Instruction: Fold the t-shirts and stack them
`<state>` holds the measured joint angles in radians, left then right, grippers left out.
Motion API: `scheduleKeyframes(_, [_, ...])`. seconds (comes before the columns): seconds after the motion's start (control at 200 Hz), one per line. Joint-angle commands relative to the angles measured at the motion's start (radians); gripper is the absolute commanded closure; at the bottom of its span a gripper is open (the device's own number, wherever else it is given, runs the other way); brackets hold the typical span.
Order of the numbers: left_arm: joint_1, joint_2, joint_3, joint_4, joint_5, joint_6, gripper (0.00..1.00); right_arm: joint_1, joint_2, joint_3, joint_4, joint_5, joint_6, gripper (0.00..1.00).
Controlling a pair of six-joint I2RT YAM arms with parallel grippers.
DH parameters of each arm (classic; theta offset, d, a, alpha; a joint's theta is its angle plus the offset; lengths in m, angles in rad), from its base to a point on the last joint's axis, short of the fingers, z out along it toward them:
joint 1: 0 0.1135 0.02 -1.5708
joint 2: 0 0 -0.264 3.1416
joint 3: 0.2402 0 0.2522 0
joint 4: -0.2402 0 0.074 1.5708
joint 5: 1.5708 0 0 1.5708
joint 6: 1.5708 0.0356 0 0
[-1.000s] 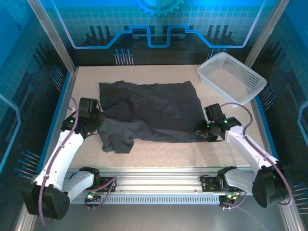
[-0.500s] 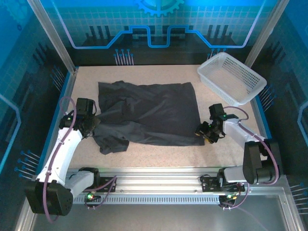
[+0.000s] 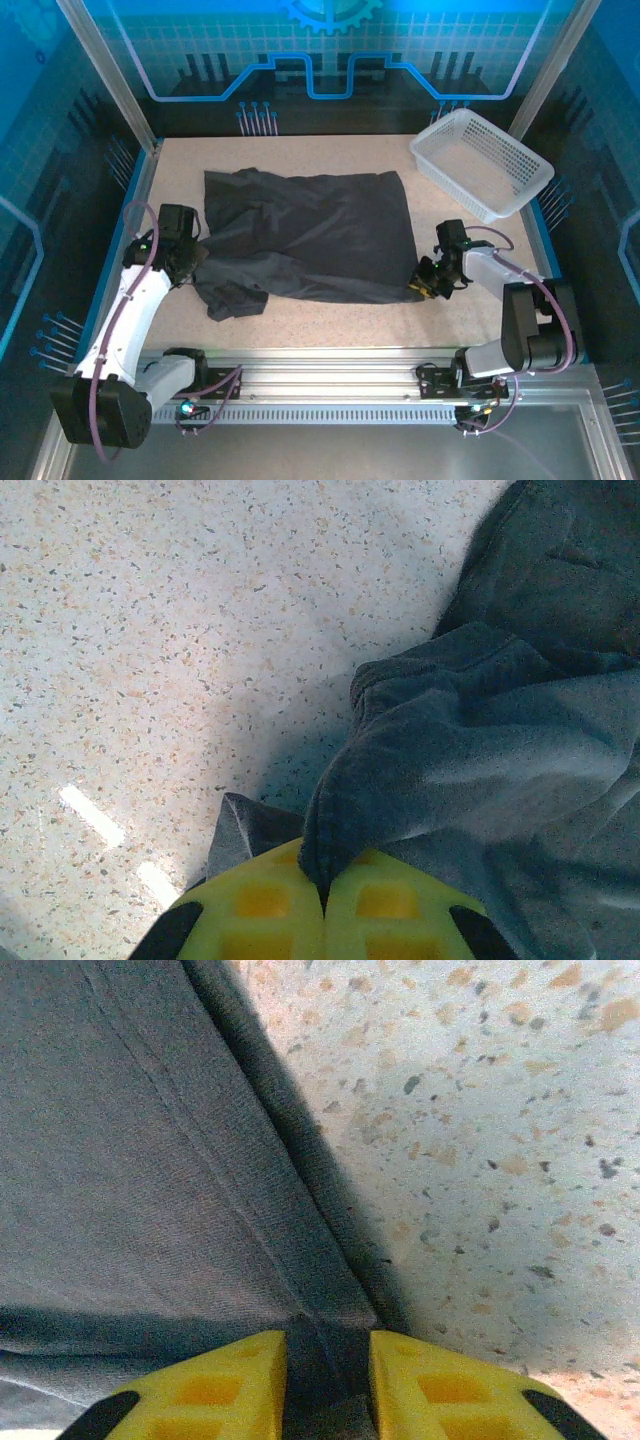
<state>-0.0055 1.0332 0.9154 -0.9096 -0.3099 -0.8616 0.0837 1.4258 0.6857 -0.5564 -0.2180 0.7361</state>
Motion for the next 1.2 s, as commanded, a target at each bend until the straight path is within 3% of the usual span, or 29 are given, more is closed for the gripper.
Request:
scheduleKeyframes(0.0, [0.012, -0.024, -0.014, -0.034, -0.022, 0.021, 1.00, -0.010, -0.029, 0.026, -0.022, 0.000, 0.000, 0.93])
scheduleKeyframes(0.05, [0.012, -0.031, -0.021, -0.040, -0.028, 0.021, 1.00, -0.012, -0.061, 0.030, -0.030, 0.015, -0.001, 1.00])
scheduleKeyframes(0.195, [0.015, -0.043, -0.040, -0.041, -0.030, 0.023, 1.00, -0.010, -0.128, 0.087, -0.048, 0.042, -0.024, 1.00])
scheduleKeyframes(0.455, [0.018, -0.020, -0.032, -0.026, -0.046, 0.027, 1.00, -0.012, -0.093, 0.263, -0.138, 0.129, -0.056, 1.00])
scheduleKeyframes(0.805, [0.029, -0.039, 0.002, -0.094, -0.163, 0.039, 1.00, -0.013, -0.037, 0.346, -0.243, 0.202, -0.054, 1.00])
scheduleKeyframes(1.04, [0.033, -0.045, -0.015, -0.093, -0.180, 0.058, 1.00, 0.021, -0.097, 0.255, -0.317, 0.157, -0.052, 1.00])
scheduleKeyframes(1.196, [0.035, -0.032, -0.049, -0.069, -0.185, 0.070, 1.00, 0.051, -0.056, 0.127, -0.263, 0.061, -0.033, 1.00])
